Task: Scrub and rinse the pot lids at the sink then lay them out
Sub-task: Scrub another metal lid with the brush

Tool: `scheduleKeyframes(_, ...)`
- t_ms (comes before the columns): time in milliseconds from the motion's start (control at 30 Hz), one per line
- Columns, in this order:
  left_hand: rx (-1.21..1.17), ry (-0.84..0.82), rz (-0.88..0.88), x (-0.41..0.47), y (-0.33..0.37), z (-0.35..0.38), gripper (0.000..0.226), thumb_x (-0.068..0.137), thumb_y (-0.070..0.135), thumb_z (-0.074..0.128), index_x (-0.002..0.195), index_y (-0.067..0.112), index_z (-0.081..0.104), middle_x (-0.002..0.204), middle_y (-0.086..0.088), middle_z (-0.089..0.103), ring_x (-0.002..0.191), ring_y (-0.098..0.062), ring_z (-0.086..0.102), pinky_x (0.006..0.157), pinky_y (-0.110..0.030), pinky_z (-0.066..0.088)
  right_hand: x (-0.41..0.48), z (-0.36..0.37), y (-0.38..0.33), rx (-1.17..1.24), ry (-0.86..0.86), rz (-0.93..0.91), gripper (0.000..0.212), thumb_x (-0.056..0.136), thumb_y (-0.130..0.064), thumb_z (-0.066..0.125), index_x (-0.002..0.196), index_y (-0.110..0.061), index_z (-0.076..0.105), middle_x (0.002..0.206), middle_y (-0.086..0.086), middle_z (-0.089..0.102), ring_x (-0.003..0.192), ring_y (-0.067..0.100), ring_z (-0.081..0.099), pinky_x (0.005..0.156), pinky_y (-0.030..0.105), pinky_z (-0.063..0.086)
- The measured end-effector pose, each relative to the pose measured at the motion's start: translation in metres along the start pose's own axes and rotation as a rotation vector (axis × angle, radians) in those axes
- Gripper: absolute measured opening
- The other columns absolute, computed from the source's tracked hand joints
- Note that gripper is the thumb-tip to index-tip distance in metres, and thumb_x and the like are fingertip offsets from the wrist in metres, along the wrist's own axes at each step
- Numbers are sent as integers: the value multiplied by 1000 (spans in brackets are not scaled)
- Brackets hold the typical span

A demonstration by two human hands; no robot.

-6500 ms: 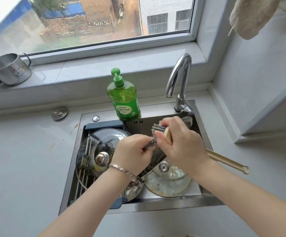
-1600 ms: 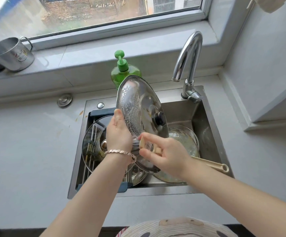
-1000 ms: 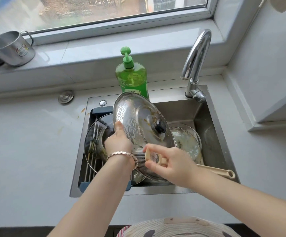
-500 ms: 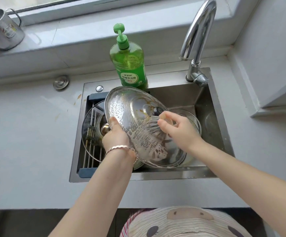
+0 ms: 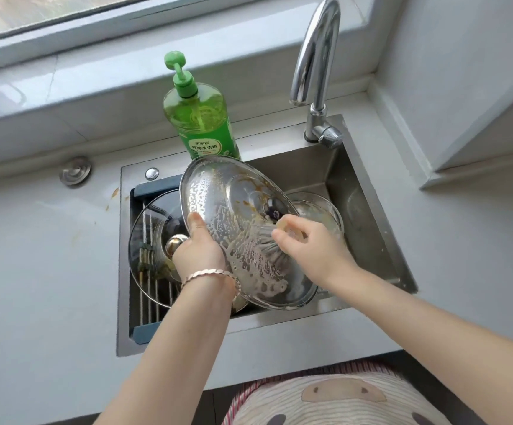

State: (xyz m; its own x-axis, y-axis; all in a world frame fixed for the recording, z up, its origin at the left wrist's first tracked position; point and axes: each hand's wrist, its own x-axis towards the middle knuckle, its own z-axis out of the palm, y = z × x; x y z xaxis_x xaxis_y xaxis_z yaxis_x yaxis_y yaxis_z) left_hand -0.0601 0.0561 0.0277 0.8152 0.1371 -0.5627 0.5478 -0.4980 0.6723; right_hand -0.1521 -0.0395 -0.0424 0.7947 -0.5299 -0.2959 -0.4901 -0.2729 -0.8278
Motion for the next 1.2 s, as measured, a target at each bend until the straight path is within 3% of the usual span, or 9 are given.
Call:
scheduleKeyframes(100, 13, -49, 61, 12, -1, -5, 54, 95, 50, 37, 58, 10, 34, 59, -3, 38, 51, -16, 34, 47, -27, 25, -14, 16, -15, -80, -45, -45, 22, 91, -48, 47, 72, -37, 47, 47, -12, 43, 51, 7, 38, 54, 29, 31)
scheduleKeyframes(267, 0, -134, 272, 25, -6, -7, 53, 95, 39, 45, 51, 13, 29, 49, -3, 32, 45, -17, 28, 38, -21, 27, 37, 11, -11, 86, 111, 11, 22, 89, -49, 48, 67, -42, 49, 70, -20, 52, 73, 5, 48, 75, 32, 41)
scheduleKeyframes(333, 13, -129, 314, 31, -3, -10, 54, 96, 37, 45, 50, 13, 28, 48, -3, 31, 45, -17, 27, 38, -21, 26, 30, 22, -12, 54, 115, -16, 19, 87, -53, 47, 72, -41, 50, 75, -18, 56, 73, 4, 50, 73, 30, 41)
scheduleKeyframes(433, 26, -135, 330, 39, 2, -16, 54, 96, 38, 45, 51, 13, 28, 48, -2, 31, 45, -17, 28, 42, -26, 26, 12, 38, -22, 0, 45, -120, 18, 87, -54, 47, 77, -39, 48, 53, -22, 48, 51, -1, 43, 56, 22, 33)
scheduleKeyframes(633, 37, -223, 406, 28, -11, -13, 55, 94, 36, 48, 49, 16, 24, 28, 10, 22, 31, -6, 21, 34, -19, 19, 48, -3, -12, 160, 134, -19, 21, 71, -61, 50, 64, -41, 50, 58, -21, 48, 62, 0, 42, 71, 29, 38)
scheduleKeyframes(800, -40, -202, 354, 22, -13, -2, 53, 93, 34, 51, 50, 14, 29, 47, -2, 31, 45, -17, 28, 48, -27, 24, 16, -12, -12, 45, -109, -188, 21, 85, -48, 54, 83, -27, 57, 52, -19, 47, 52, 5, 38, 63, 31, 33)
scheduleKeyframes(967, -40, -218, 430, -1, -12, 12, 52, 92, 32, 52, 50, 13, 28, 49, -5, 28, 45, -17, 24, 47, -26, 21, 48, -54, 16, 150, 29, -15, 25, 66, -65, 48, 62, -41, 54, 55, -24, 49, 61, 2, 42, 71, 34, 37)
scheduleKeyframes(1100, -52, -182, 448, 1, -8, 20, 49, 92, 31, 54, 52, 10, 35, 53, -9, 36, 49, -19, 31, 50, -27, 26, 26, -44, 13, 169, -135, -203, 26, 81, -53, 51, 75, -28, 56, 59, -16, 46, 55, 10, 37, 60, 27, 33)
scheduleKeyframes(1200, 4, -203, 563, -5, -8, 24, 55, 92, 27, 54, 45, 13, 30, 40, 1, 29, 37, -10, 23, 40, -21, 18, 49, -58, 20, 284, 4, -61, 25, 92, -34, 52, 71, -20, 54, 51, -17, 44, 55, 8, 36, 55, 16, 29)
